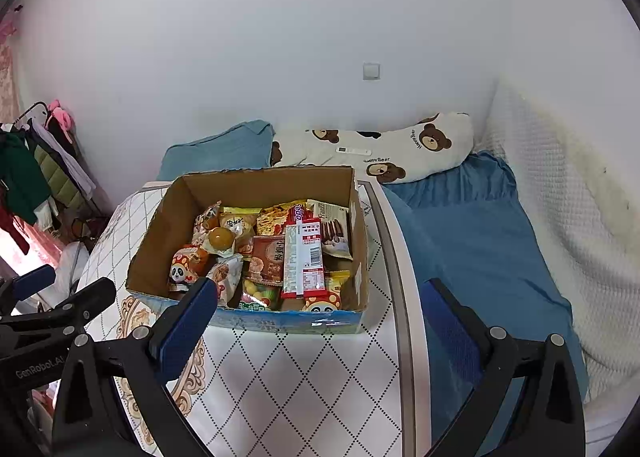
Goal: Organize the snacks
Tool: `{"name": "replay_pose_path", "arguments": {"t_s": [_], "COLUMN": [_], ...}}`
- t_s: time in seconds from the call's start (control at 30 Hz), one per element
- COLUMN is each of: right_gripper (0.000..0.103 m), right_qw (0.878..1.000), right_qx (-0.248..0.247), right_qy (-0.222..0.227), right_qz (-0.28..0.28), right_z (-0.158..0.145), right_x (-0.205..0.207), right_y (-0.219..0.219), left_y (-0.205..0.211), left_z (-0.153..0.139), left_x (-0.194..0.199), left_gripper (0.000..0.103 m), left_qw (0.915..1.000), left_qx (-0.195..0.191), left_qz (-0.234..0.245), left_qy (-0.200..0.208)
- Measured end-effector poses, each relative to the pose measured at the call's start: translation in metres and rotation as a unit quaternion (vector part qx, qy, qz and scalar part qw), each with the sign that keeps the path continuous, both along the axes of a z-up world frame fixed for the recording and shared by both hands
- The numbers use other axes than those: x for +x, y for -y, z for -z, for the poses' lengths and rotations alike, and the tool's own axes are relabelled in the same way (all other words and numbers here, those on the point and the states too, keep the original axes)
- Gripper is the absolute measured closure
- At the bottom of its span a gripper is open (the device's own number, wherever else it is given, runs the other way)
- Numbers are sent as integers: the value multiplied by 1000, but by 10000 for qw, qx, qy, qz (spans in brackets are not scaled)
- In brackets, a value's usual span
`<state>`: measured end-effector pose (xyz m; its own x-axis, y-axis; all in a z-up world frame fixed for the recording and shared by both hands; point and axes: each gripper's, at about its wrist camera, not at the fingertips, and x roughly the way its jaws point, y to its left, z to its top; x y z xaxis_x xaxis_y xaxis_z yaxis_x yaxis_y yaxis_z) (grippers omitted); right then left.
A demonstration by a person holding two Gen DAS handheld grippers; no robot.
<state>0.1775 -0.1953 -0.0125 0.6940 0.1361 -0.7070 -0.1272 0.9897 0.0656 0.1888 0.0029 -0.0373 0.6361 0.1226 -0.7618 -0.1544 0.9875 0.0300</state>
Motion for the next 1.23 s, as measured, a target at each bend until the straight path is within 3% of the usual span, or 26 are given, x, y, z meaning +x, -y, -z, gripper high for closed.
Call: {"name": "replay_pose_path", "arguments": {"t_s": [1.23], "right_gripper": [0], "right_qw": [9999], "right_qx": [-8], "right_qy": [-40], "right_qz": [-138], "right_z": [1], "right_x": [-2], "right_y": [-5], "left_y": [-8], "left_z": [0], "left_x": [-5], "left_gripper": [0], "left_qw": [10000], "left_qx": [41], "left_qz": [-9], "left_qy": [71]}}
